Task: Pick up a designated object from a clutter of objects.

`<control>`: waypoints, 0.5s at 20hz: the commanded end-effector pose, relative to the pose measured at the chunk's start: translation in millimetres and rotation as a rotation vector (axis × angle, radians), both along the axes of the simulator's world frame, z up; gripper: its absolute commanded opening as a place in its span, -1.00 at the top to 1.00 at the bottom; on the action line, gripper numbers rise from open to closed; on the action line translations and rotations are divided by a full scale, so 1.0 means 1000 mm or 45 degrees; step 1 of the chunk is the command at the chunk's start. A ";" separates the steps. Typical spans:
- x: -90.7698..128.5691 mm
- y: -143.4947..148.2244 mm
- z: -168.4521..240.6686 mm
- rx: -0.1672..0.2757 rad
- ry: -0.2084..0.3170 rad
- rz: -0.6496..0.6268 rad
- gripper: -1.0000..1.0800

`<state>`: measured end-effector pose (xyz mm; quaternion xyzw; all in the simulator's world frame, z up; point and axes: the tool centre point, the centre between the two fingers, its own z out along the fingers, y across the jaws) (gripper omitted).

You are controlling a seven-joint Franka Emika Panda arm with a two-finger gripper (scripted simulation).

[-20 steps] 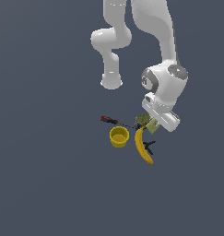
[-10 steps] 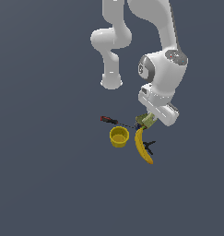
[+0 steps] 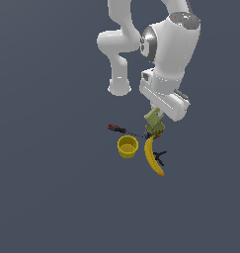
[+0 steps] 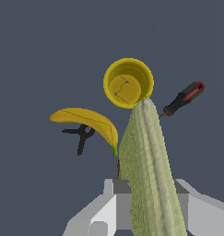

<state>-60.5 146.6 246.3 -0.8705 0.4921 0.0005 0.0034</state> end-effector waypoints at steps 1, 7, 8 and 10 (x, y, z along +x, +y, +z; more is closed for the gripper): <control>0.002 -0.014 0.026 0.002 0.000 0.001 1.00; 0.009 -0.048 0.085 0.000 0.001 0.000 1.00; 0.010 -0.053 0.095 0.000 0.001 0.000 1.00; 0.013 -0.065 0.115 -0.001 0.002 -0.001 1.00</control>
